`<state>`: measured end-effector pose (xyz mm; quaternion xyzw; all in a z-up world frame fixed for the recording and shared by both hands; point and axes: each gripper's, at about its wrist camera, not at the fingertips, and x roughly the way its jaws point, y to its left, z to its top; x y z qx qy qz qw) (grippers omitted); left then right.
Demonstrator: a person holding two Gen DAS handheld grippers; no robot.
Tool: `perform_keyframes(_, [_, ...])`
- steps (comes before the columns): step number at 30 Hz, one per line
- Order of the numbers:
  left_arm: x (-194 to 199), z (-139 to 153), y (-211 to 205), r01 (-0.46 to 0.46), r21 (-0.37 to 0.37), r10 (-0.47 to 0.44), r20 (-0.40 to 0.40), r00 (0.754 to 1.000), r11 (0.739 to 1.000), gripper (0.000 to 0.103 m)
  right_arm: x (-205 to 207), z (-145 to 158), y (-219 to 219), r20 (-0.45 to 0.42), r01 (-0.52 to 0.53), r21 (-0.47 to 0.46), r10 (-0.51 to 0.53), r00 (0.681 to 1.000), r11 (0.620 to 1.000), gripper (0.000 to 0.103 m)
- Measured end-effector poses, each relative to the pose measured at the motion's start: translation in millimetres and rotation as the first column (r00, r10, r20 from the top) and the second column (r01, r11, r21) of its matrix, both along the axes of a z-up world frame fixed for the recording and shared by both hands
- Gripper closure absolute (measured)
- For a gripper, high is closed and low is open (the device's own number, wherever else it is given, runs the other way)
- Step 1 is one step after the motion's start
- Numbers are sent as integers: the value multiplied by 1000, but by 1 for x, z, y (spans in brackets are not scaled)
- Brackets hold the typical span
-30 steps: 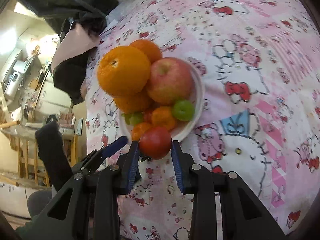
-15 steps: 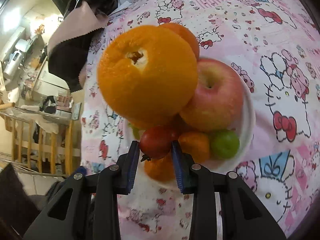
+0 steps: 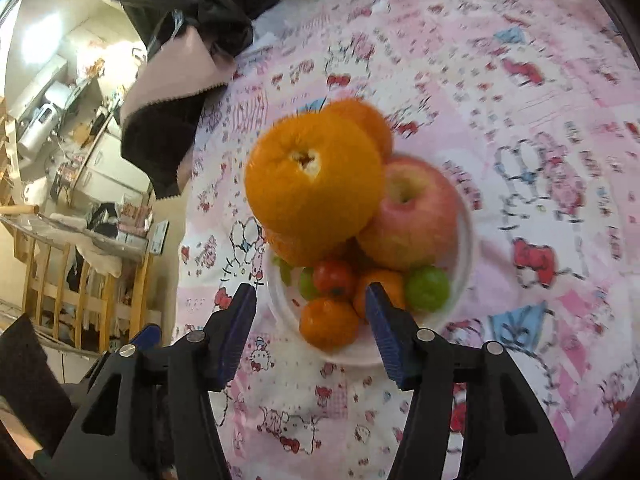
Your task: Organize fruits
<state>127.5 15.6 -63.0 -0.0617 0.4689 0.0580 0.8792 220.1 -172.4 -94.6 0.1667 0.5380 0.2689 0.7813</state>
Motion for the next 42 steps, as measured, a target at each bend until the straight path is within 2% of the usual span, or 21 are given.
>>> perform_keyframes(1, [-3,4,2,-1,-3,1,9,1000,1000,24,-5,7,-5,21,8,5,-8,1000,1000,33])
perform_keyframes(3, [-8,10,5,-1,1,1,23,1000,1000,23,-17,22,-15,62,20,6,-21,998,1000,29])
perform_keyframes(8, [-23,27,14,-13,3,13,68,998,1000,11,-51,52,-32,150,66,-44,-58,987,997,24])
perform_keyframes(10, [-30,34,14,-3,5,3,85,996,1000,8,-66,61,-36,195,79,-59,-66,979,995,11])
perform_keyframes(12, [-39,41,12,1,23,-3,107,994,1000,0,-87,70,-36,251,89,-91,-63,966,992,5])
perform_keyframes(16, [-53,55,10,5,13,-7,142,990,1000,0,-115,76,-36,335,118,-150,-62,940,982,5])
perform_keyframes(19, [-64,62,7,11,21,-15,178,984,1000,0,-135,80,-42,405,180,-149,-105,908,972,5])
perform_keyframes(20, [-68,62,6,15,22,-19,191,981,1000,0,-143,79,-44,442,214,-155,-126,888,964,5])
perform_keyframes(22, [-75,62,6,10,28,-15,212,977,1000,0,-148,76,-47,468,256,-168,-152,870,952,5])
perform_keyframes(25, [-85,61,2,22,34,-30,252,967,999,0,-149,76,-47,478,254,-179,-142,867,950,5])
perform_keyframes(31, [-80,62,-8,48,28,-54,277,959,998,0,-148,73,-42,499,274,-217,-135,856,937,5])
perform_keyframes(35, [-78,60,-9,36,7,-37,255,966,999,0,-147,69,-37,500,269,-238,-120,857,933,5])
perform_keyframes(38, [-79,59,-11,25,25,-31,256,966,999,0,-149,69,-34,508,270,-248,-112,854,930,5])
perform_keyframes(42, [-80,59,-8,21,14,-24,258,966,1000,0,-149,69,-35,506,270,-251,-111,856,930,5])
